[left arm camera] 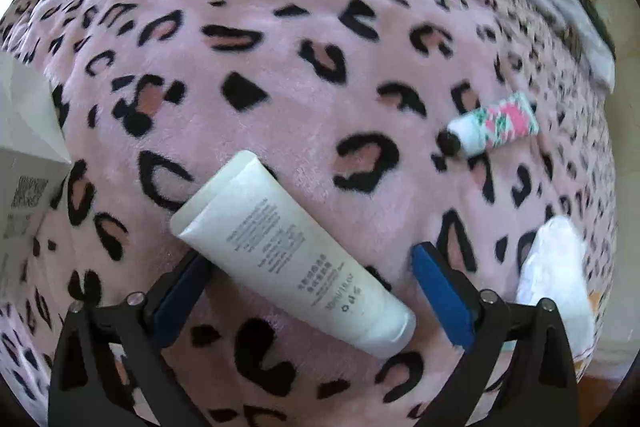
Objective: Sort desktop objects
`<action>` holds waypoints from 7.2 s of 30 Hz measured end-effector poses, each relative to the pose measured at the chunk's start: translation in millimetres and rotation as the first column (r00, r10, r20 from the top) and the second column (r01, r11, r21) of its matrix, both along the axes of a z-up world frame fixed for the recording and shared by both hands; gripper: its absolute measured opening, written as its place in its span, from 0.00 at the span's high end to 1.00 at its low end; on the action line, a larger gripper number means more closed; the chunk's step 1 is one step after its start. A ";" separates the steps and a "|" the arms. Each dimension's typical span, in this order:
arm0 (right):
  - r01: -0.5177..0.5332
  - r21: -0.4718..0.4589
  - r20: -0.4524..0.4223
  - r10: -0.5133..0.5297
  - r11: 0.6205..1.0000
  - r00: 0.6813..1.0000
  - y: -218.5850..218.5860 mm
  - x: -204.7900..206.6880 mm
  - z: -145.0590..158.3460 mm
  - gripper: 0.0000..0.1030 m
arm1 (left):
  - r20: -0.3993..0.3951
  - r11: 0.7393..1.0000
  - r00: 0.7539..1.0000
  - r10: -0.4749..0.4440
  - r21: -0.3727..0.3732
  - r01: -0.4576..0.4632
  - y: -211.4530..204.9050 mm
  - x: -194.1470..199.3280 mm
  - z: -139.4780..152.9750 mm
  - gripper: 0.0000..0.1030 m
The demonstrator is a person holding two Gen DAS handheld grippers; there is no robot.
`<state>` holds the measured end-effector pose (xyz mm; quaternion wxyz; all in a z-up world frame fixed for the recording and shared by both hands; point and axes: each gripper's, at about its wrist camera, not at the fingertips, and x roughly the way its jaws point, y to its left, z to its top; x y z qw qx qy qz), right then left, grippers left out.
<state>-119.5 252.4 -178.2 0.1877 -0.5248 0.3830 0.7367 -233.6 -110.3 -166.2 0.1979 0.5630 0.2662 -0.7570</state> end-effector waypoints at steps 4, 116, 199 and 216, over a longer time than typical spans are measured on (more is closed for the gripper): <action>-0.030 0.033 -0.009 0.031 0.999 0.999 -0.8 2.8 2.2 0.50 | -0.050 1.000 0.999 -0.005 -0.019 0.004 -2.5 4.7 5.1 0.42; -0.698 0.564 -0.005 0.847 0.442 0.532 -277.1 182.4 232.3 0.76 | -0.167 0.914 0.939 -0.300 -0.331 0.233 -53.6 344.2 218.2 0.70; -0.928 0.327 -0.069 0.983 0.181 0.168 -506.5 27.6 239.0 0.76 | -0.227 0.979 0.967 -0.112 -0.194 0.068 -234.6 237.4 215.7 0.70; -0.944 0.275 -0.023 0.983 0.183 0.183 -510.9 16.5 207.7 0.75 | -0.203 0.986 0.974 -0.099 -0.154 0.068 -239.3 229.8 186.5 0.64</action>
